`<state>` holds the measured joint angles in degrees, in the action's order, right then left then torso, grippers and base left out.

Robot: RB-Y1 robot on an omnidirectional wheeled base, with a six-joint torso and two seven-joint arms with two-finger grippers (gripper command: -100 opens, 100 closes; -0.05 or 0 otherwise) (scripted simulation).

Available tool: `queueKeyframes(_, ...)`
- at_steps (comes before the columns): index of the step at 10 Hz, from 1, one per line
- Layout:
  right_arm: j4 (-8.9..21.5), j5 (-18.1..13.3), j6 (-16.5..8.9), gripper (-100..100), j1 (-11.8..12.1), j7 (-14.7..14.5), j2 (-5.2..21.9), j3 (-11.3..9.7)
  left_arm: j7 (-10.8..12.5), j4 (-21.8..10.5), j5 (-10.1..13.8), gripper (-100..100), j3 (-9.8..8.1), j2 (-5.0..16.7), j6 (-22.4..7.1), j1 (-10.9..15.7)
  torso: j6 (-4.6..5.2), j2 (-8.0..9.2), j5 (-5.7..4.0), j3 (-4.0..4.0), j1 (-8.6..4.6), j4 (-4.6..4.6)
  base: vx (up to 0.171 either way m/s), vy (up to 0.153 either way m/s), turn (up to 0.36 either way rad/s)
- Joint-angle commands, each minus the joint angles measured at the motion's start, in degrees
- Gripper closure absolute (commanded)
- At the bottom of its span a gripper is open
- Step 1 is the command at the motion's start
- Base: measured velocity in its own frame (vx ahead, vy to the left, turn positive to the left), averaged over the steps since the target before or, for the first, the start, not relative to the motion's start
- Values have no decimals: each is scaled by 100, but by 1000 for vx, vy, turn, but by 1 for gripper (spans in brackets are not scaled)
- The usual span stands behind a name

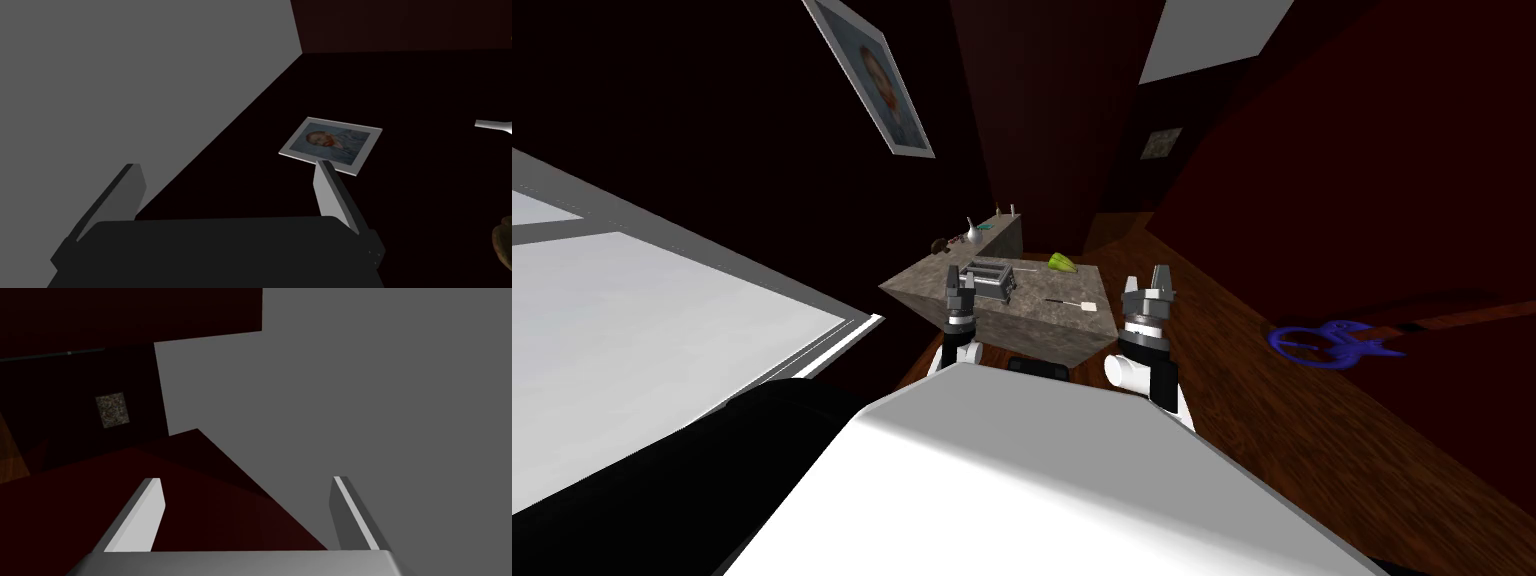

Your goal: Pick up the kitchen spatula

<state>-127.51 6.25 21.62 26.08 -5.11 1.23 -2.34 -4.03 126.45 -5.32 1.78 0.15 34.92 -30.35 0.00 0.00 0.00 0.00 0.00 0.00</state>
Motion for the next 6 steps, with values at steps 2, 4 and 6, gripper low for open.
queueKeyframes(2,50,27,-53,-100,-123,-17,301,-61,0,0,0,0,0,0,0,0,-1,1,0,1,0,0,-9,4,51)
queueKeyframes(4,136,48,-117,-100,-291,-41,653,-156,0,0,0,0,0,0,0,0,-1,4,0,2,1,1,-17,8,70)
queueKeyframes(6,197,55,-152,-100,-393,-55,875,-220,0,0,0,0,0,0,0,1,-2,6,1,3,2,1,-18,8,75)
